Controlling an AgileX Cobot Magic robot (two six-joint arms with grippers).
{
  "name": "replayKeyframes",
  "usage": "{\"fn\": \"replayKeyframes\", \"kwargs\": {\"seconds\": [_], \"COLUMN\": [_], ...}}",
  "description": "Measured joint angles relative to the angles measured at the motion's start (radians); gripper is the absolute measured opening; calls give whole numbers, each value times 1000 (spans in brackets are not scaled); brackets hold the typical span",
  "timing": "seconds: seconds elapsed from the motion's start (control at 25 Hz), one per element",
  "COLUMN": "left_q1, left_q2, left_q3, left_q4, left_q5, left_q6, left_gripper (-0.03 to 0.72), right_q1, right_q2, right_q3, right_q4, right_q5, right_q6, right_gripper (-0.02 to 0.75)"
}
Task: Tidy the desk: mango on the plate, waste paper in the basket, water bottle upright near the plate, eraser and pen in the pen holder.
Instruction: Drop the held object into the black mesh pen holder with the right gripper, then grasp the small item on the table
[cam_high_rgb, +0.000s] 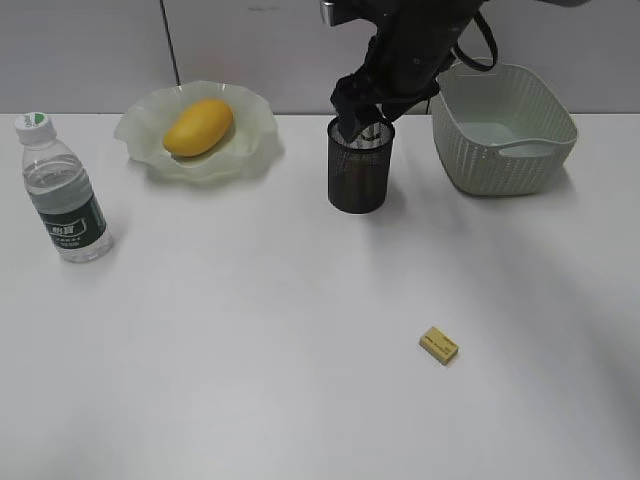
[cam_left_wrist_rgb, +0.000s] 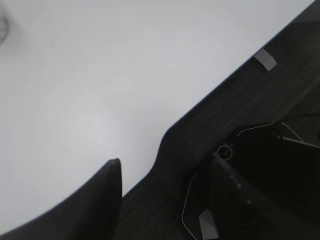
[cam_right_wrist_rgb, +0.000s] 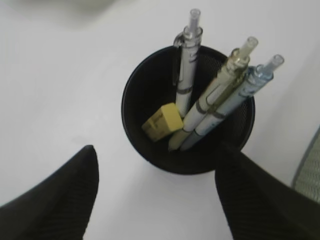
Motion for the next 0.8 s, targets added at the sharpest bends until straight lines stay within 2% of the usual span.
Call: {"fn": "replayKeyframes", "kwargs": {"seconds": [0.32, 0.44, 0.6, 0.8], "left_q1": [0, 0, 0, 0], "left_q2": [0, 0, 0, 0], "left_q3": [0, 0, 0, 0], "left_q4": [0, 0, 0, 0], "left_q5": [0, 0, 0, 0], "left_q6": [0, 0, 0, 0], "left_gripper": [427, 427, 427, 427], "right_q1": [0, 0, 0, 0], "right_q2": [-78, -138, -255, -432], "right_q3": [-27, -11, 98, 345], "right_q4": [-15, -28, -34, -34], "right_q5": [269, 308, 323, 339], "right_q6": [3, 35, 62, 75], "right_gripper": [571, 557, 549, 544]}}
